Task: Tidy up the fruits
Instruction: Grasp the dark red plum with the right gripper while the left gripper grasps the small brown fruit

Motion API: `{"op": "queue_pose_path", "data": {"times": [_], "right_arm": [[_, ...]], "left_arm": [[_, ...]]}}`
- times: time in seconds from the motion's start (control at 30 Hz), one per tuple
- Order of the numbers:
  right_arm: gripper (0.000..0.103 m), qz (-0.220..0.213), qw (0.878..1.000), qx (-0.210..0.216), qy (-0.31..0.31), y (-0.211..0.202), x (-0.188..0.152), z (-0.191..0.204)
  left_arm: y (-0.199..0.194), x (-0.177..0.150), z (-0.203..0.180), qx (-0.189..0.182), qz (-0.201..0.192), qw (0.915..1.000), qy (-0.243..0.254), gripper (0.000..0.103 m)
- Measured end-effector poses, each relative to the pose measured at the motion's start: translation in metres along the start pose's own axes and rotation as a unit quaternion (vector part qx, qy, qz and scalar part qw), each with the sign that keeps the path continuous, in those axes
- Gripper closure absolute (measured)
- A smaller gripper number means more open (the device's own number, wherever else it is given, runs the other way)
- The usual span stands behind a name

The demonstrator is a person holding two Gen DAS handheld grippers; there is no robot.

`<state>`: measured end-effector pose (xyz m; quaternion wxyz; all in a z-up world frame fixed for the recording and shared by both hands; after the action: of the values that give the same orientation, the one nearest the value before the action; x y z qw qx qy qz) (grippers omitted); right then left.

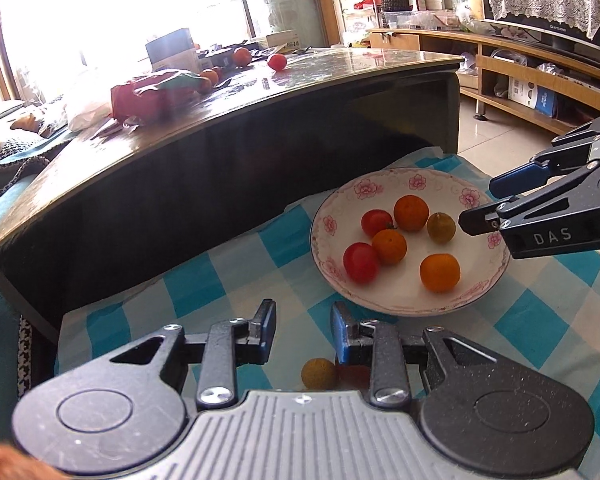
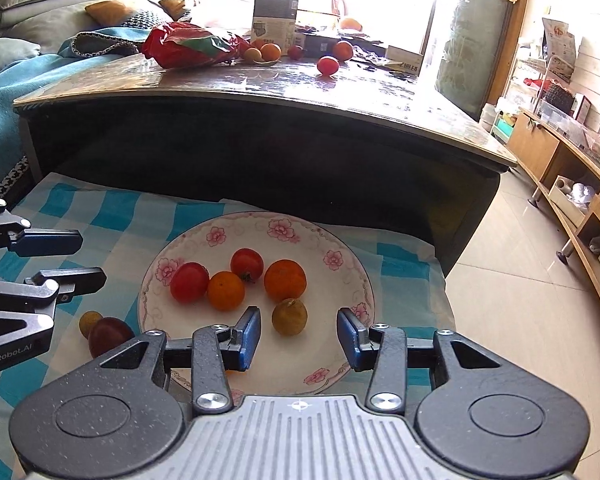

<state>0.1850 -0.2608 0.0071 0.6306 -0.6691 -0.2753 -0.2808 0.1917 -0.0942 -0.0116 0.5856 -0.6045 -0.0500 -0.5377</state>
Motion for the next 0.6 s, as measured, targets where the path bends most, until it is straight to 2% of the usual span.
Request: {"op": "queue_pose_path", "data": {"times": [0.17,0.4,0.6], "right_arm": [[0.067,0.002,1.0,0.029,-0.005,-0.008,-0.004,0.01],[0.067,0.032,0.989,0.138,-0.03,-0.021,-0.022,0.043],[0.067,0.058,0.986,0.148,-0.053,0.003,-0.032,0.073]], "left_arm": [[-0.002,-0.015,0.006,-0.014,0.017,0.9994,0.025,0.063],[0.0,-0.036,0.018,-0.036,0.04,0.998,0.033,0.063],[0.004,-0.048,0.025,-0.055,0.046,0.9971,0.027,0.063]]}}
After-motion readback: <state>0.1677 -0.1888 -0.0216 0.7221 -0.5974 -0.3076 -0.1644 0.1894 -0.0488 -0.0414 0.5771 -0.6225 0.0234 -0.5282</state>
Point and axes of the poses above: each gripper's, at about its wrist camera, not at the fingertips, and y roughly the way its jaws point, z to its left, x to its top, the point moved 1 cm from there along y, roughly the way its jaws point, and after that the axes turned 7 degrees about y, right-handed, at the moved point
